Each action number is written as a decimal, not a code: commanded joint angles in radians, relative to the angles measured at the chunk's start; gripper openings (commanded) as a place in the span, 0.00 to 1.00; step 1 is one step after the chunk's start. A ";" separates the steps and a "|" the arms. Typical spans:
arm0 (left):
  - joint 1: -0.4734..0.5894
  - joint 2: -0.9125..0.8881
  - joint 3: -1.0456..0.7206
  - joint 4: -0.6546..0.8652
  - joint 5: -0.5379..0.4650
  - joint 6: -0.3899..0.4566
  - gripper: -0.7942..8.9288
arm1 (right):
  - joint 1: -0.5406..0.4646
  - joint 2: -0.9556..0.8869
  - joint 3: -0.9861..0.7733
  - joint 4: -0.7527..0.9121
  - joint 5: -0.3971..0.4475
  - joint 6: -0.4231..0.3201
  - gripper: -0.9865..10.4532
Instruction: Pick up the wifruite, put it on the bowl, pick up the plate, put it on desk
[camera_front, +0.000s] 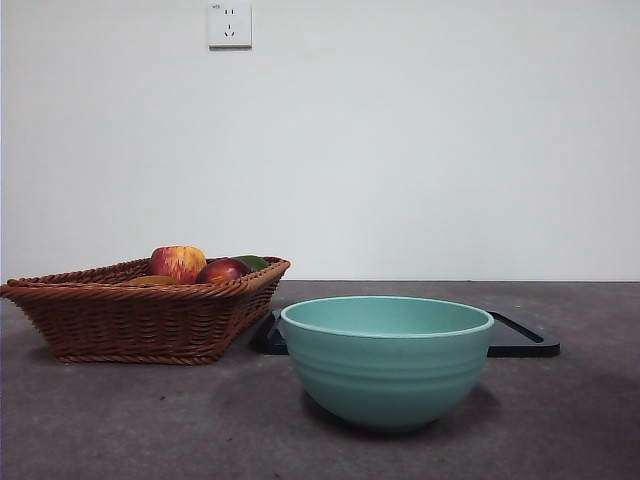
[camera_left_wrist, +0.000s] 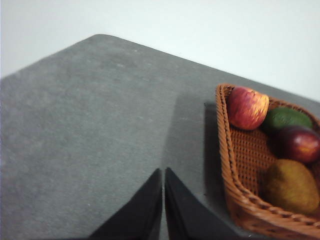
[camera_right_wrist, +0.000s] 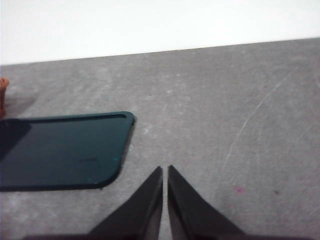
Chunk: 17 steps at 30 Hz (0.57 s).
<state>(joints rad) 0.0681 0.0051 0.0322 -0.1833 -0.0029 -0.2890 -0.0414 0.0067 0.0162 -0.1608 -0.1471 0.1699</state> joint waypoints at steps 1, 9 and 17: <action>0.003 -0.002 -0.020 -0.004 0.027 -0.077 0.09 | -0.002 -0.003 -0.003 0.002 -0.043 0.079 0.09; 0.003 -0.002 0.046 -0.005 0.083 -0.121 0.09 | -0.002 -0.003 0.053 0.003 -0.063 0.146 0.09; 0.003 0.010 0.207 -0.070 0.140 -0.149 0.09 | -0.002 -0.002 0.214 -0.009 -0.063 0.146 0.09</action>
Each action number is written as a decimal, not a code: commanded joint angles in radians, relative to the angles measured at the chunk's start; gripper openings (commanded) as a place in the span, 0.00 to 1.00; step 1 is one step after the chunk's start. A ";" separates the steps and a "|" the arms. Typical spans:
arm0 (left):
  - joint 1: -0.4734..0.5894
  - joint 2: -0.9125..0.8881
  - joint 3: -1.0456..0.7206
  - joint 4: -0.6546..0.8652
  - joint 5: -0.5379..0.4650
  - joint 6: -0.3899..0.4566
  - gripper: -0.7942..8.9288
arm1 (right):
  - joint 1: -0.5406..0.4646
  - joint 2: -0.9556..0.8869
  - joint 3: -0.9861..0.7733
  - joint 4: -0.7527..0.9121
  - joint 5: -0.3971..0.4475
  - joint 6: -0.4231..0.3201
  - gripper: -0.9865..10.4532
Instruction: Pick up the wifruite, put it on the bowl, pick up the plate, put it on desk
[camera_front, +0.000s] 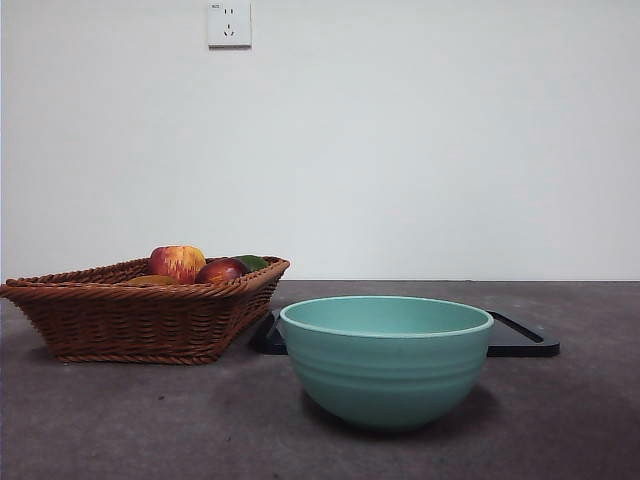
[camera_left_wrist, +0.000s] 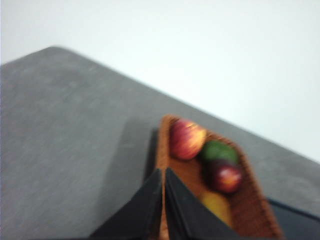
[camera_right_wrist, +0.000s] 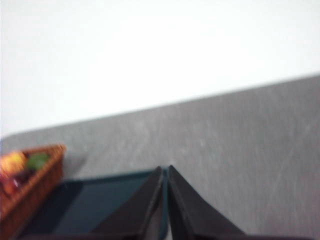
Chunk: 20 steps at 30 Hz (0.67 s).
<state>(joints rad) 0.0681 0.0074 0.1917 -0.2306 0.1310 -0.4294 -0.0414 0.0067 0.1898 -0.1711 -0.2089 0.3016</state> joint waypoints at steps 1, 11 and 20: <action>0.003 0.014 0.078 -0.047 0.006 -0.006 0.09 | -0.002 -0.002 0.067 -0.007 -0.001 0.013 0.09; 0.003 0.176 0.385 -0.235 0.074 0.137 0.09 | -0.002 0.101 0.370 -0.206 -0.008 -0.060 0.09; 0.001 0.396 0.608 -0.403 0.243 0.243 0.09 | -0.002 0.357 0.665 -0.499 -0.170 -0.196 0.09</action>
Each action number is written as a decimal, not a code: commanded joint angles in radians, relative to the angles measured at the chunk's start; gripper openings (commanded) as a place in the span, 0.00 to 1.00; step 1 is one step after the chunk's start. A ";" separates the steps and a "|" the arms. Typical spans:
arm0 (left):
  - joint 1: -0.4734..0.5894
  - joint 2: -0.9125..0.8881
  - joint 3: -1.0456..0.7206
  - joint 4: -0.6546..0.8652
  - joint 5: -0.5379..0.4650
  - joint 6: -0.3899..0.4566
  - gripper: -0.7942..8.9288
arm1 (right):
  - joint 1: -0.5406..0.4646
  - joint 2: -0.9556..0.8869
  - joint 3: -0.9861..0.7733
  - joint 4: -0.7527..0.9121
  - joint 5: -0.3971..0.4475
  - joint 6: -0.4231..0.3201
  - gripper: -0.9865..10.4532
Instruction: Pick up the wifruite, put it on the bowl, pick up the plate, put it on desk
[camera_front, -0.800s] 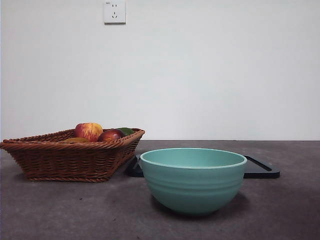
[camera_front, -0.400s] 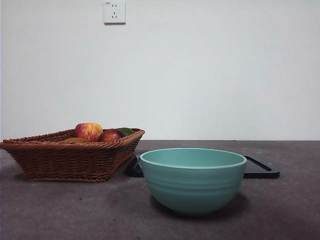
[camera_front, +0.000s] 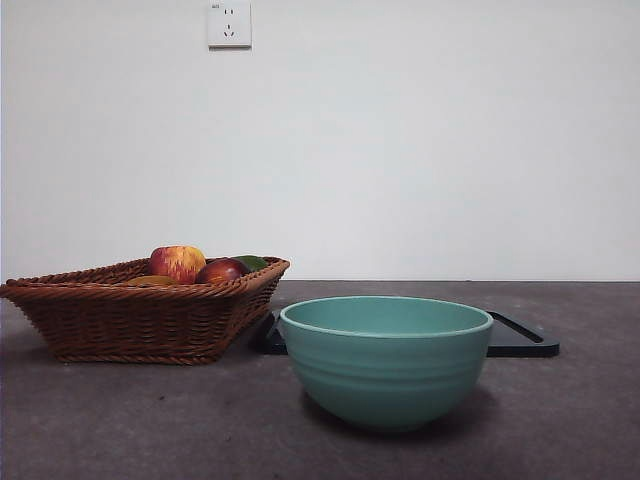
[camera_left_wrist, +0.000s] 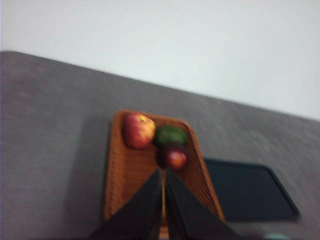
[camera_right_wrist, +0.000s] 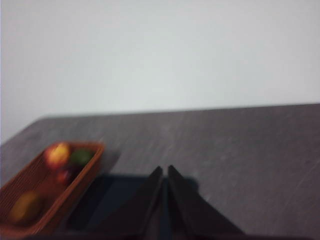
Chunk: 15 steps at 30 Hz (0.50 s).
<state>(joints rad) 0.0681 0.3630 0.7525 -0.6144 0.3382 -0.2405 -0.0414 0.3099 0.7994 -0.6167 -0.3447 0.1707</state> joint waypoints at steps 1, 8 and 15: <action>-0.002 0.063 0.066 -0.035 0.056 0.060 0.09 | -0.001 0.085 0.084 -0.088 -0.054 -0.083 0.09; -0.067 0.202 0.190 -0.198 0.120 0.134 0.09 | 0.045 0.255 0.206 -0.246 -0.122 -0.151 0.09; -0.163 0.302 0.270 -0.309 0.192 0.199 0.09 | 0.151 0.377 0.262 -0.391 -0.161 -0.215 0.09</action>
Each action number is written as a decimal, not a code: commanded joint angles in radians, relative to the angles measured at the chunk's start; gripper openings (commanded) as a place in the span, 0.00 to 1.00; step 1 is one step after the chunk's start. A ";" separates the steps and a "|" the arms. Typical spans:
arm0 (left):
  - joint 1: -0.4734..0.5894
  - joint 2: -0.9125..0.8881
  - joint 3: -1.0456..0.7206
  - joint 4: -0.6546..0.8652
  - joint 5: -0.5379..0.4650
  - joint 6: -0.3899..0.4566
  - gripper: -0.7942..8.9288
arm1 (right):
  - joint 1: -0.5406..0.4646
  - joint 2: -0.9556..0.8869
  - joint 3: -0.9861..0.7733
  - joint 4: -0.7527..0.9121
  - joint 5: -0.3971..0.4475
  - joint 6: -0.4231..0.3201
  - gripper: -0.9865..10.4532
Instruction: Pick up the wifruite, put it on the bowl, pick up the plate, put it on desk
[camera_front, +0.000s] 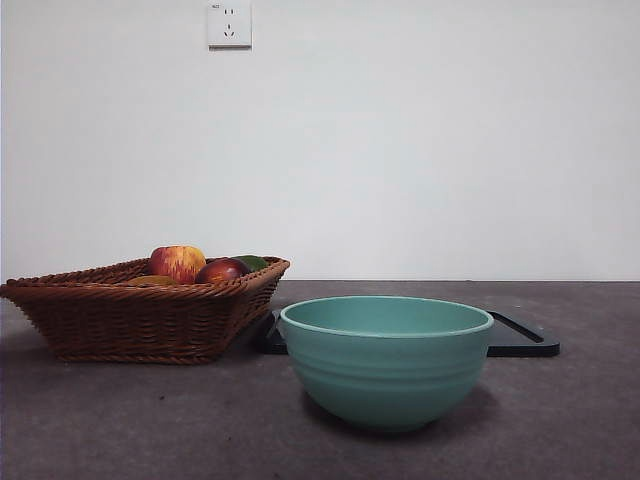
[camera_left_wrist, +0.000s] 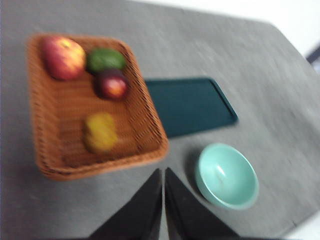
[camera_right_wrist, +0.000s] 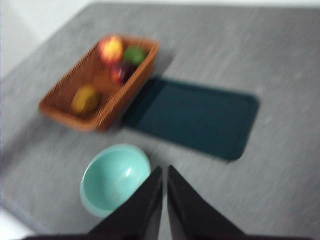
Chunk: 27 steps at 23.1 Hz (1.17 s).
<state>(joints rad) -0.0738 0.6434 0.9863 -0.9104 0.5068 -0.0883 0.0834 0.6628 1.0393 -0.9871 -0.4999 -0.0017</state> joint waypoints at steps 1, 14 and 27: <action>-0.035 0.033 0.041 -0.024 0.035 0.053 0.09 | 0.045 0.034 0.023 -0.034 -0.005 -0.045 0.09; -0.124 0.084 0.041 -0.107 0.051 0.103 0.13 | 0.201 0.077 0.023 -0.093 -0.005 -0.066 0.11; -0.124 0.121 0.041 -0.044 0.021 0.044 0.62 | 0.201 0.077 0.023 -0.092 -0.004 -0.058 0.46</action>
<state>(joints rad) -0.1951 0.7540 1.0088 -0.9657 0.5282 -0.0284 0.2798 0.7338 1.0409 -1.0870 -0.5018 -0.0555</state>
